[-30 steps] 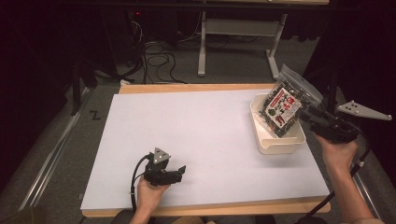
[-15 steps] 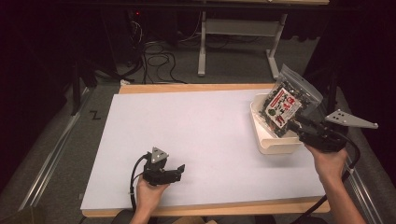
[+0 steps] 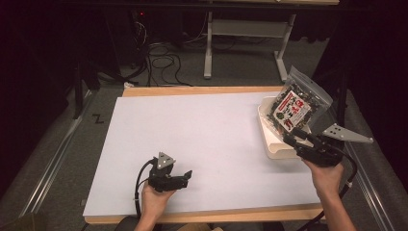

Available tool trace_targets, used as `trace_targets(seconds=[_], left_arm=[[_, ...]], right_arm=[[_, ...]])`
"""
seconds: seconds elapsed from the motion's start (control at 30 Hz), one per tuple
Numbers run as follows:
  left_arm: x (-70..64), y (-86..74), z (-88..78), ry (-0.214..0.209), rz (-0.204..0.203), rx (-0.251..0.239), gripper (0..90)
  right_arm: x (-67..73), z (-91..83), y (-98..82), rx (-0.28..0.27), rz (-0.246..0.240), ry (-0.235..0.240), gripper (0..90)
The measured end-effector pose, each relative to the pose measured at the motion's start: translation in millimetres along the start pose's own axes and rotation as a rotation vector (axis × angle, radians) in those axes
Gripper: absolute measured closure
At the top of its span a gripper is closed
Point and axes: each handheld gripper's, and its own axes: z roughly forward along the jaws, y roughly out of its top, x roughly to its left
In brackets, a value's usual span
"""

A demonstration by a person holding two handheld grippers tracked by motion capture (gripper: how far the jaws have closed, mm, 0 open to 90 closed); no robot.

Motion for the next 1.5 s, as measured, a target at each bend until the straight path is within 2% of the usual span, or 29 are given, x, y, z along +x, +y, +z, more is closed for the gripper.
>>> trace_targets(seconds=[0.1,0.27,0.5,0.73,0.97,1.1,1.37,1.47,1.5], left_arm=[[-0.4,0.0,0.7,0.002,0.001,0.004,22.4],[-1.3,-0.1,1.1,0.002,0.006,0.006,21.8],[-0.4,0.0,3.7,-0.005,0.003,0.015,21.9],[-0.8,-0.7,4.3,-0.007,0.001,0.015,22.0],[-1.9,-0.8,5.9,-0.009,0.004,0.02,22.1],[-2.0,-0.4,6.8,-0.01,0.0,0.02,22.2],[-4.0,-0.5,8.6,-0.008,0.01,0.03,22.4],[-4.6,-0.4,9.0,0.004,0.026,0.037,22.6],[-5.9,-0.7,8.7,0.021,0.046,0.04,22.6]], right_arm=[[4.7,3.4,-5.3,-0.001,0.013,0.03,49.6],[10.2,9.5,-15.3,0.007,0.022,0.05,49.5],[17.0,25.4,-34.0,0.064,0.017,0.069,49.0],[25.1,31.2,-38.8,0.087,-0.002,0.085,49.2],[31.1,43.8,-45.9,0.136,-0.01,0.1,48.9],[31.6,52.3,-52.5,0.172,-0.013,0.104,48.3],[31.8,62.9,-68.0,0.2,-0.028,0.091,46.7],[34.0,67.0,-74.6,0.228,-0.065,0.081,46.4],[34.3,67.8,-77.1,0.237,-0.076,0.083,46.2]])
